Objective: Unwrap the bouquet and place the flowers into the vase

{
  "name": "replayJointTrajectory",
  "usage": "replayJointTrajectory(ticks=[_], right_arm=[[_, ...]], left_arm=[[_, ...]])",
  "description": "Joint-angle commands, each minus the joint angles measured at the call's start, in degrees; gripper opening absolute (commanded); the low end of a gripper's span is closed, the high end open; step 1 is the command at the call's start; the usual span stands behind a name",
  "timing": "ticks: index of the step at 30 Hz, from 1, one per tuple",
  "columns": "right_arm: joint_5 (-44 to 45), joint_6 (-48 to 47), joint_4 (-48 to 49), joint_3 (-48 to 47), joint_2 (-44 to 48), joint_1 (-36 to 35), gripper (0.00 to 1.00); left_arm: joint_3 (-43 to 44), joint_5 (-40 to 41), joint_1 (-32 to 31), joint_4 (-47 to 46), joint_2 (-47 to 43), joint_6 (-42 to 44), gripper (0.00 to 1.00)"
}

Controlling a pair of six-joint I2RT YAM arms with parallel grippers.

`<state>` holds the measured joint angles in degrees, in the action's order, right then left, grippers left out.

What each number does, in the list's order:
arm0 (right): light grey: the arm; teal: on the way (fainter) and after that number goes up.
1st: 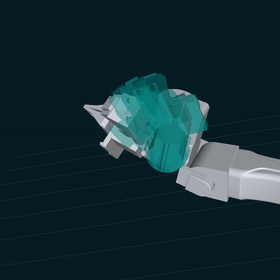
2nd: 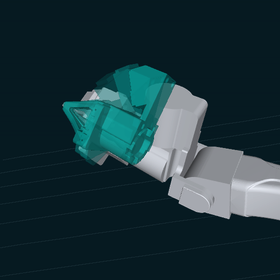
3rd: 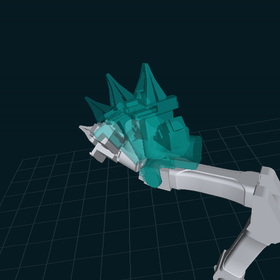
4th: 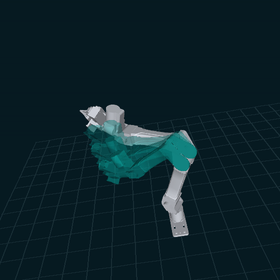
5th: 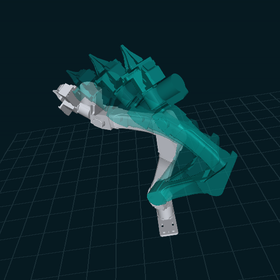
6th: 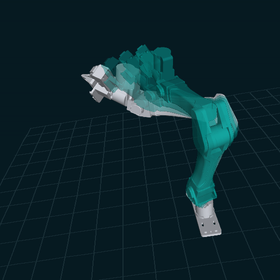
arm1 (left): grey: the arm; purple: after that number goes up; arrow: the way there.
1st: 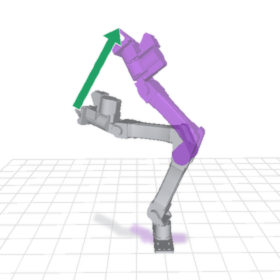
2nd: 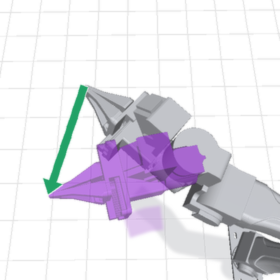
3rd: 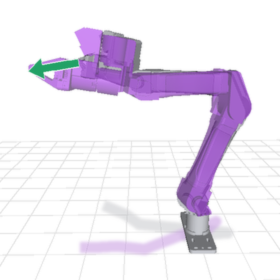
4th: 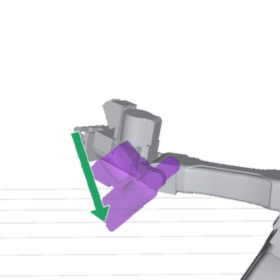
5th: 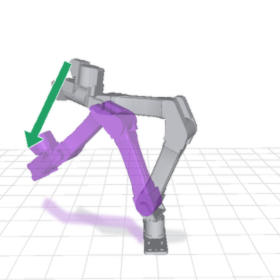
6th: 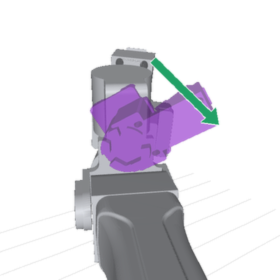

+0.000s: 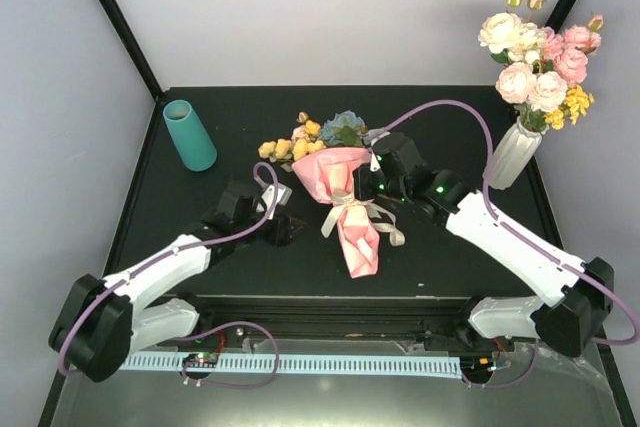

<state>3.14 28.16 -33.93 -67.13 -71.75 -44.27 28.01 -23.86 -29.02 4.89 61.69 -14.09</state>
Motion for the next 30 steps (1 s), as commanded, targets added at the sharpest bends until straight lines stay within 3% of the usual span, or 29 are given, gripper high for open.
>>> replayJointTrajectory(ticks=[1, 10, 22, 30], right_arm=[[2.4, 3.1, -0.6, -3.6, -3.7, 0.4, 0.02], [1.0, 3.7, -4.2, -9.4, -12.3, 2.5, 0.02], [-3.4, 5.1, -5.7, -5.8, -16.8, 9.1, 0.02], [-7.8, 3.5, -4.7, -3.1, -20.1, 12.1, 0.02]], left_arm=[[1.9, -5.8, -0.4, -6.8, 4.1, 3.4, 0.62], [1.4, -10.9, -1.2, -17.2, 14.6, 3.1, 0.63], [2.2, -15.6, -3.6, -24.6, 22.6, -0.8, 0.59], [2.5, -12.2, -3.9, -27.1, 25.9, -2.9, 0.55]])
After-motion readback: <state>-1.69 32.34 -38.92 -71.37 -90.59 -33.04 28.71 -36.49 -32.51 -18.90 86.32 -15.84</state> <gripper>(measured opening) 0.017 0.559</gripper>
